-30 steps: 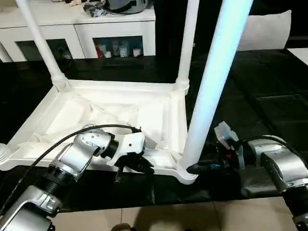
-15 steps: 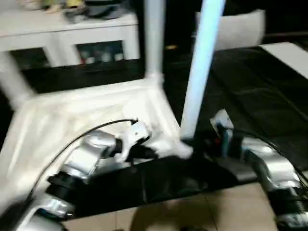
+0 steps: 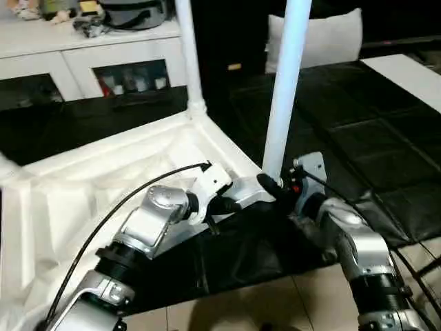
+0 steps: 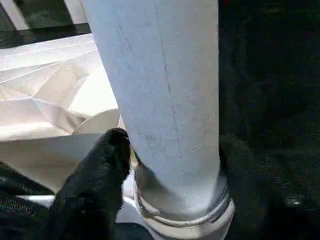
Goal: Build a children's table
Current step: Rotate leg to tighten
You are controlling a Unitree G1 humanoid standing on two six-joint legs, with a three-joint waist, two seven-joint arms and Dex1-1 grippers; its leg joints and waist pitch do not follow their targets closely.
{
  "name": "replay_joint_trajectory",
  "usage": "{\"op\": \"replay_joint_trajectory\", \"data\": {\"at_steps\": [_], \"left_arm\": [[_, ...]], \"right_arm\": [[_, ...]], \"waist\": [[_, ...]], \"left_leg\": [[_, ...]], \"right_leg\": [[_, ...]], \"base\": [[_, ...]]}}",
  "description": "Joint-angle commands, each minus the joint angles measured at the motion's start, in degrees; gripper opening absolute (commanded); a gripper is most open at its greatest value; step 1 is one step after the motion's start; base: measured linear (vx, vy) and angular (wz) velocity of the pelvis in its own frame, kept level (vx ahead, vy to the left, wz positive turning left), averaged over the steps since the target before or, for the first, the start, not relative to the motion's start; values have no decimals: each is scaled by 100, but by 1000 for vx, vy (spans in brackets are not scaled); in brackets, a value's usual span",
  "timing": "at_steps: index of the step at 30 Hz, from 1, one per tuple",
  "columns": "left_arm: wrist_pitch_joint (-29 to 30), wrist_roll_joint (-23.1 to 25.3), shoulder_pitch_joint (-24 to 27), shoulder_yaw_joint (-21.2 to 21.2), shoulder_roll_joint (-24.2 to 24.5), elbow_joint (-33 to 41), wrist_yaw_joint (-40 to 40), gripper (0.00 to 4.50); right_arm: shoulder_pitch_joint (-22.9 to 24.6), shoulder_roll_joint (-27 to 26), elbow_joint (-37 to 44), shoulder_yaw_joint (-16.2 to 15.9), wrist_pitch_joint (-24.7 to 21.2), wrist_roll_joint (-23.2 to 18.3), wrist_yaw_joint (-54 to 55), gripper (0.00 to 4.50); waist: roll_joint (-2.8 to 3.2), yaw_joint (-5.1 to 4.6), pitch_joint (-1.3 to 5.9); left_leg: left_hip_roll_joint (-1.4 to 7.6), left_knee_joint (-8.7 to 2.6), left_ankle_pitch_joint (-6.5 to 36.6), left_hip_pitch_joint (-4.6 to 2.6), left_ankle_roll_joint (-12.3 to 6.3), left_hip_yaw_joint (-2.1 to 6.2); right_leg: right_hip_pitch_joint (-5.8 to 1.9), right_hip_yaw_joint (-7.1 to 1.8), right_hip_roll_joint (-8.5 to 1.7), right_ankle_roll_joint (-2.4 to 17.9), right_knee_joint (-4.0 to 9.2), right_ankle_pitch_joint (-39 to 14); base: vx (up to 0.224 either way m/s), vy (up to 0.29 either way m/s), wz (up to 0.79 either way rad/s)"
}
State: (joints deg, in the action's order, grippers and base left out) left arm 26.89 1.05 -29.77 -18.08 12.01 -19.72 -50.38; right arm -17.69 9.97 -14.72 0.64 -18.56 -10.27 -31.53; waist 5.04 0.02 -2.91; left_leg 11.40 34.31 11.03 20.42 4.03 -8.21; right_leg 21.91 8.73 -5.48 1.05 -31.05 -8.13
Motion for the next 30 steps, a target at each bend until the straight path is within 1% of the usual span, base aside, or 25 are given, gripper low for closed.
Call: {"op": "replay_joint_trajectory", "data": {"at_steps": [1, 2, 3, 4, 5, 6, 8, 9, 10, 11, 12, 13, 14, 15, 17, 19, 20, 21, 22, 24, 25, 27, 28, 29, 30], "left_arm": [[-366, -34, -75, -97, 75, 273, -266, 0], [-435, -19, -54, -127, 129, 272, -324, 0], [-496, 0, -26, -164, 211, 260, -414, 0], [-496, 0, -26, -164, 211, 260, -414, 0], [-701, 22, 0, -250, 379, 204, -610, 0], [-701, 22, 0, -250, 379, 204, -610, 0], [-873, 32, -12, -307, 531, 129, -794, 0], [-976, 34, -22, -334, 614, 94, -913, 0], [-976, 34, -22, -334, 614, 94, -913, 0], [-1180, 60, -50, -411, 794, 19, -1142, 0], [-1386, 83, -66, -477, 910, -40, -1333, 0], [-1707, 129, -101, -593, 1096, -146, -1658, 0], [-1707, 129, -101, -593, 1096, -146, -1658, 0], [-1806, 140, -124, -624, 1152, -191, -1765, 0], [-1916, 136, -157, -658, 1221, -249, -1911, 0], [-2045, 110, -173, -679, 1258, -277, -2031, 0], [-2196, 27, -166, -702, 1295, -247, -2238, 0], [-2252, -18, -155, -705, 1306, -218, -2325, 0], [-2262, -42, -151, -712, 1305, -198, -2373, 0], [-2310, -79, -132, -758, 1336, -148, -2493, 0], [-2356, -95, -123, -794, 1353, -126, -2559, 0], [-2427, -122, -104, -839, 1365, -102, -2658, 0], [-2456, -135, -84, -854, 1359, -87, -2703, 0], [-2456, -135, -84, -854, 1359, -87, -2703, 0], [-2471, -155, -55, -863, 1339, -49, -2769, 0]], "right_arm": [[158, 112, 5, -200, 2, -81, -328, 343], [184, 184, 38, -200, 30, -111, -440, 351], [198, 307, 68, -210, 100, -128, -616, 351], [198, 307, 68, -210, 100, -128, -616, 361], [219, 556, 118, -180, 204, -177, -992, 372], [219, 556, 118, -180, 204, -177, -992, 382], [206, 834, 122, -115, 270, -251, -1380, 396], [187, 992, 119, -76, 281, -312, -1596, 416], [187, 992, 119, -76, 281, -312, -1596, 416], [146, 1281, 117, -20, 328, -451, -2000, 426], [110, 1448, 98, -36, 313, -487, -2219, 434], [45, 1724, 56, -128, 312, -498, -2621, 443], [45, 1724, 56, -128, 312, -498, -2621, 448], [37, 1838, 85, -215, 292, -529, -2895, 448], [38, 2017, 156, -373, 290, -563, -3339, 448], [22, 2110, 168, -451, 326, -586, -3605, 448], [-29, 2186, 122, -522, 358, -634, -3927, 448], [-51, 2213, 107, -558, 383, -657, -4065, 432], [-70, 2225, 87, -581, 398, -672, -4149, 432], [-82, 2266, 132, -675, 387, -730, -4356, 411], [-87, 2290, 182, -742, 353, -784, -4498, 404], [-117, 2294, 220, -830, 311, -832, -4672, 395], [-160, 2255, 183, -863, 306, -813, -4707, 375], [-160, 2255, 183, -863, 306, -813, -4707, 375], [-220, 2230, 85, -911, 298, -794, -4774, 365]], "waist": [[-81, 68, 378], [-78, 90, 384], [-49, 134, 390], [-67, 133, 388], [-86, 171, 387], [-86, 204, 395], [-81, 255, 395], [-81, 270, 399], [-88, 309, 429], [-72, 344, 430], [-73, 364, 439], [-130, 381, 458], [-109, 412, 460], [-101, 416, 452], [-102, 448, 436], [-109, 481, 428], [-150, 498, 432], [-141, 519, 437], [-151, 534, 446], [-140, 552, 447], [-160, 559, 443], [-179, 585, 424], [-179, 598, 419], [-189, 609, 411], [-172, 618, 412]], "left_leg": [[88, -425, 1699, -11, -412, -1], [99, -436, 1589, 22, -439, 0], [113, -433, 1539, 0, -456, -2], [114, -432, 1497, 11, -472, -13], [114, -430, 1423, 23, -483, -19], [113, -421, 1384, 23, -487, -17], [110, -402, 1281, 12, -497, -36], [114, -400, 1228, 22, -499, -34], [125, -389, 1015, 49, -538, -31], [135, -385, 897, 52, -579, -30], [133, -377, 891, 51, -602, -30], [143, -365, 773, 62, -642, -34], [143, -350, 690, 83, -687, -35], [152, -350, 677, 83, -693, -41], [147, -349, 929, 52, -684, -68], [155, -358, 983, 55, -654, -69], [165, -357, 985, 40, -636, -80], [166, -354, 972, 38, -636, -76], [183, -353, 906, 39, -647, -77], [195, -348, 857, 33, -642, -76], [183, -342, 859, 52, -648, -78], [171, -348, 982, 52, -632, -89], [171, -353, 1004, 45, -594, -94], [165, -353, 1052, 39, -544, -98], [164, -354, 1073, 30, -520, -96]], "right_leg": [[-260, -261, -340, 642, 403, -2478], [-286, -275, -332, 665, 371, -2352], [-271, -284, -335, 687, 360, -2275], [-277, -292, -329, 702, 360, -2221], [-285, -293, -333, 715, 353, -2216], [-292, -295, -341, 704, 341, -2225], [-270, -321, -337, 733, 326, -2242], [-280, -325, -341, 737, 311, -2208], [-303, -336, -342, 751, 271, -1996], [-289, -333, -330, 794, 253, -1861], [-292, -325, -325, 796, 252, -1848], [-294, -338, -322, 822, 215, -1717], [-291, -342, -313, 848, 196, -1621], [-278, -348, -315, 871, 184, -1588], [-259, -332, -315, 862, 225, -1857], [-259, -329, -322, 832, 241, -2012], [-240, -340, -324, 819, 248, -2055], [-245, -338, -330, 830, 236, -2055], [-239, -352, -329, 848, 220, -1981], [-224, -366, -329, 905, 195, -1875], [-230, -367, -322, 921, 182, -1871], [-223, -370, -326, 834, 206, -2175], [-210, -375, -328, 778, 231, -2312], [-203, -373, -330, 727, 251, -2453], [-199, -373, -331, 705, 254, -2513]], "base": [[0, 0, 0], [0, 0, 0], [0, 0, 0], [0, 0, 0], [0, 0, 0], [0, 0, 0], [0, 0, 0], [0, 0, 0], [0, 0, 0], [0, 0, 0], [0, 0, 0], [0, 0, 0], [0, 0, 0], [0, 0, 0], [0, 0, 0], [0, 0, 0], [0, 0, 0], [0, 0, 0], [0, 0, 0], [0, 0, 0], [0, 0, 0], [0, 0, 0], [0, 0, 0], [0, 0, 0], [0, 0, 0]]}}
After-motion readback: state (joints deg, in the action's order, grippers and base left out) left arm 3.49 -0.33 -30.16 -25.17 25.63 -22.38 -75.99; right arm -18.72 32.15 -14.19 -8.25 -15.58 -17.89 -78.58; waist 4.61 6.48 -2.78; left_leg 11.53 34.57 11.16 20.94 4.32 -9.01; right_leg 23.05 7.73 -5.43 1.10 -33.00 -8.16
